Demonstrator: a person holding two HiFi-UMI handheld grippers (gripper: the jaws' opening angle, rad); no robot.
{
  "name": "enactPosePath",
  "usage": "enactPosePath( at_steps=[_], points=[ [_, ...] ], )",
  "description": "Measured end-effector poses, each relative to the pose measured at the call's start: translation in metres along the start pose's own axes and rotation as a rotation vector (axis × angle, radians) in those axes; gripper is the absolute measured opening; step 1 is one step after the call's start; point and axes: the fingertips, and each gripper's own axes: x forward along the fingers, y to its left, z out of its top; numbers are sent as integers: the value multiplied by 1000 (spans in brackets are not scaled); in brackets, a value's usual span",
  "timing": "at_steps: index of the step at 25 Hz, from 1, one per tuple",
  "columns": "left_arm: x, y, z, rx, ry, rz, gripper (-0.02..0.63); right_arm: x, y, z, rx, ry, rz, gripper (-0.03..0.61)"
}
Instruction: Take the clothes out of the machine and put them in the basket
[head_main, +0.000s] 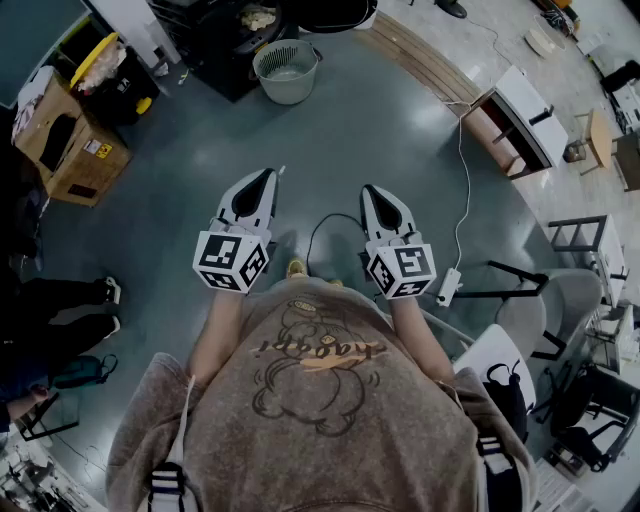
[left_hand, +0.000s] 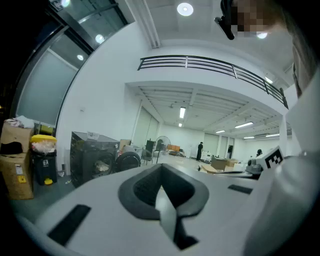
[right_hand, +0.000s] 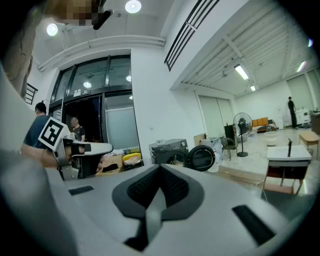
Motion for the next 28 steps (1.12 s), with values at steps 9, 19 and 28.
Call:
enactPosePath(
  at_steps=[9,19,28],
  points=[
    [29,26,8,-11,-3,-31,6,34,-3,6,18,-14,-22,-3],
    [69,61,4,-18,21,-93,6,69,-13,3,23,2,-106,-2],
    [132,83,7,-13,32,-91,6,120,-60,12,29,9,-117,-3]
  ],
)
